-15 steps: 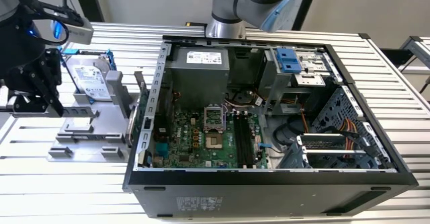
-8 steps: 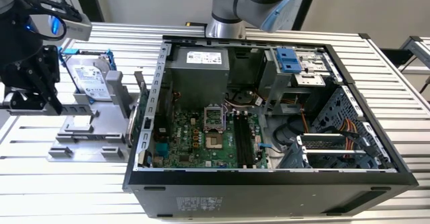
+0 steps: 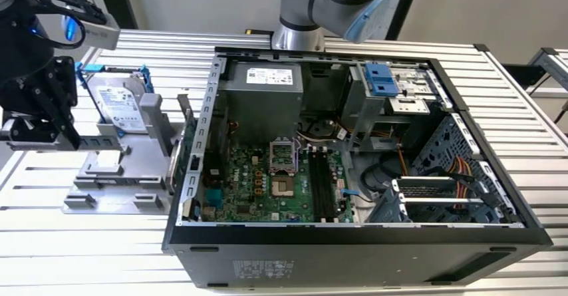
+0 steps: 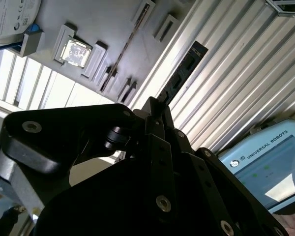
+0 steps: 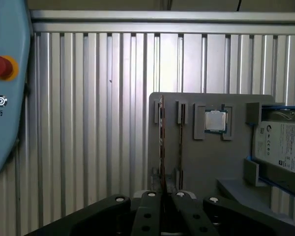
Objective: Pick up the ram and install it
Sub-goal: 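Pick up the ram and move it above insertion slot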
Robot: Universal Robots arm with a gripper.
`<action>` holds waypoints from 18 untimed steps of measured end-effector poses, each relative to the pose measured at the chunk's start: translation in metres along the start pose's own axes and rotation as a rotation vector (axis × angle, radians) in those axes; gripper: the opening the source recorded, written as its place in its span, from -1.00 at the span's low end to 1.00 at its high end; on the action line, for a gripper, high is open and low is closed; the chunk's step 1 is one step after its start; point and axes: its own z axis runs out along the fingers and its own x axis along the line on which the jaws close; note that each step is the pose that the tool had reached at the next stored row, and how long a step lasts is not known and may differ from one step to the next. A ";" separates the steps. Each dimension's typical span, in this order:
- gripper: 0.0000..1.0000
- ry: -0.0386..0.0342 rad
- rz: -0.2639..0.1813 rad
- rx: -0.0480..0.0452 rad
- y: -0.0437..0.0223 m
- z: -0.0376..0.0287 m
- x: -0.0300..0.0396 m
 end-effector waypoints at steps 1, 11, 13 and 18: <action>-1.00 0.0000 0.000 -0.0004 0.0000 -0.0007 0.0000; -1.00 0.0000 0.000 -0.0010 -0.0004 -0.0061 0.0000; -1.00 0.0000 0.000 -0.0010 -0.0003 -0.0080 0.0001; -1.00 0.0002 0.000 -0.0011 -0.0003 -0.0117 0.0000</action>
